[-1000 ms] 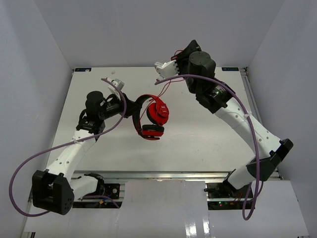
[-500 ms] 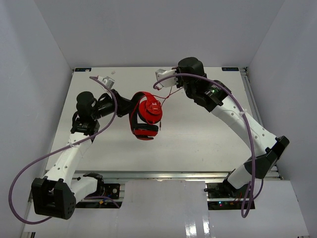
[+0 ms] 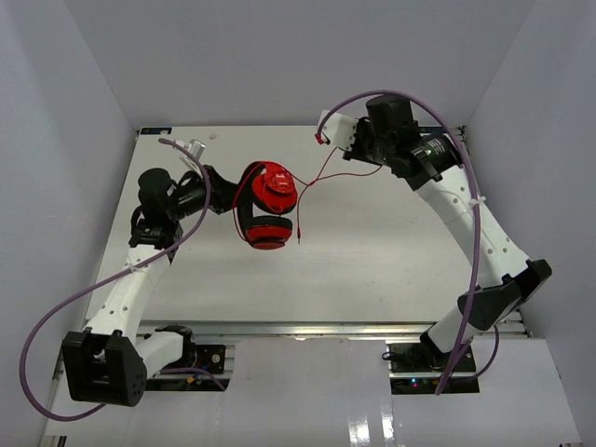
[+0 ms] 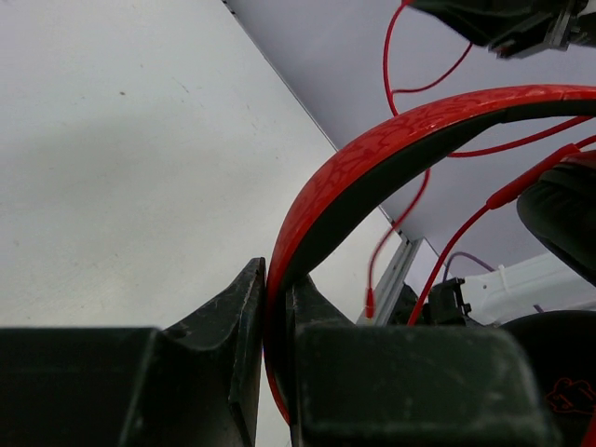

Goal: Wrap the headphones

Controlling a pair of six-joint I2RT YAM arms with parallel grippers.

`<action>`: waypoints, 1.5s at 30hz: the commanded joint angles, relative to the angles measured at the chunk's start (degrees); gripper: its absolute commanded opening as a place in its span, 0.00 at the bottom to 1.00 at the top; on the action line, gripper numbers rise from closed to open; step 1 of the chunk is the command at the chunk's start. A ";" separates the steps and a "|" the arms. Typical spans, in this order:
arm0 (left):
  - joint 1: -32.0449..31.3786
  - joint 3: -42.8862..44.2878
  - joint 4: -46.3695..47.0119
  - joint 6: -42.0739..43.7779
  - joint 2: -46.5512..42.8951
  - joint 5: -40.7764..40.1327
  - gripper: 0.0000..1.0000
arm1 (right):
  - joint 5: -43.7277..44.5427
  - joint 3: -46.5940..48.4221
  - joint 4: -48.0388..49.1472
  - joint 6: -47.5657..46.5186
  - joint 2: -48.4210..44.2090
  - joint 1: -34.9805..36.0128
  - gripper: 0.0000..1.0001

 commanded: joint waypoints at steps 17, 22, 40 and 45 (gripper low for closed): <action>-0.39 25.51 -29.23 17.36 6.27 -27.65 0.00 | -67.33 -25.86 16.68 16.86 1.93 -12.71 0.09; -1.59 30.22 -29.38 15.82 10.04 -32.98 0.00 | -75.08 -31.19 23.57 17.66 5.98 -11.59 0.09; -1.95 37.93 -22.52 6.31 19.73 -38.75 0.00 | -58.15 -45.61 36.34 14.39 0.93 -2.53 0.12; -1.95 39.74 -21.72 5.83 22.07 -44.09 0.00 | -53.64 -47.13 36.27 14.29 -0.98 0.60 0.14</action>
